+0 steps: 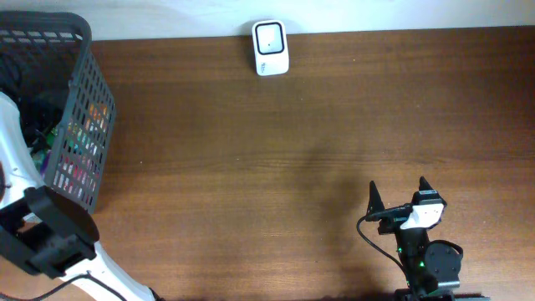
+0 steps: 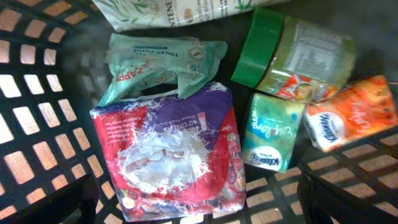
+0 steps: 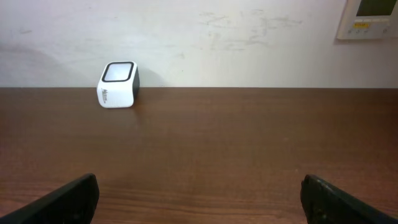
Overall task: Scan the item barcode
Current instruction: 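Lower the left gripper into the basket and grasp the purple-red wipes pack, then lift the wipes pack out and carry it toward the scanner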
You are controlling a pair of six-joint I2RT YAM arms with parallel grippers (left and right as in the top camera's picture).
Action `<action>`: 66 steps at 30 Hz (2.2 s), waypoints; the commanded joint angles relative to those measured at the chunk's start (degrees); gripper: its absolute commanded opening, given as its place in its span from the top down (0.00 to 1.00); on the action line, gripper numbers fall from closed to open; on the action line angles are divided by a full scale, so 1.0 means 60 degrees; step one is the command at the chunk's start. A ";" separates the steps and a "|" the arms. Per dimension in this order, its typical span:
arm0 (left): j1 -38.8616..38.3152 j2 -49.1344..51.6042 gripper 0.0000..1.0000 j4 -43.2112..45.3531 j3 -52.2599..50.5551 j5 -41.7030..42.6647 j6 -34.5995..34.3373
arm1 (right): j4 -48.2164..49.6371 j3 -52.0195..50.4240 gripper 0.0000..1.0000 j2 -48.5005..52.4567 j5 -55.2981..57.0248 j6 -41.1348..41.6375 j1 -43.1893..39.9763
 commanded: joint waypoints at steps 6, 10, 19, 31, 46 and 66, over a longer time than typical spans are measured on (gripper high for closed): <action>0.0066 0.1064 0.02 -0.0423 -0.0073 -0.0200 -0.0251 | -0.0036 -0.0069 0.01 -0.0062 0.0084 0.0098 0.0033; 0.0066 0.1319 0.03 -0.0612 -0.0073 -0.0197 -0.0255 | -0.0036 -0.0069 0.01 -0.0062 0.0084 0.0098 0.0033; 0.0058 0.1351 0.06 -0.0193 -0.1053 0.0149 -0.0871 | -0.0036 -0.0069 0.01 -0.0062 0.0084 0.0098 0.0033; 0.0069 0.1348 0.90 0.0528 -0.2251 0.0153 -0.0863 | -0.0036 -0.0069 0.01 -0.0062 0.0084 0.0098 0.0036; 0.0069 0.0623 1.00 -0.3005 0.7464 0.1231 0.0157 | -0.0036 -0.0069 0.01 -0.0062 0.0084 0.0098 0.0036; -0.3275 -0.2251 1.00 -0.1315 0.8648 0.5377 0.3253 | -0.0036 -0.0069 0.02 -0.0062 0.0084 0.0098 0.0033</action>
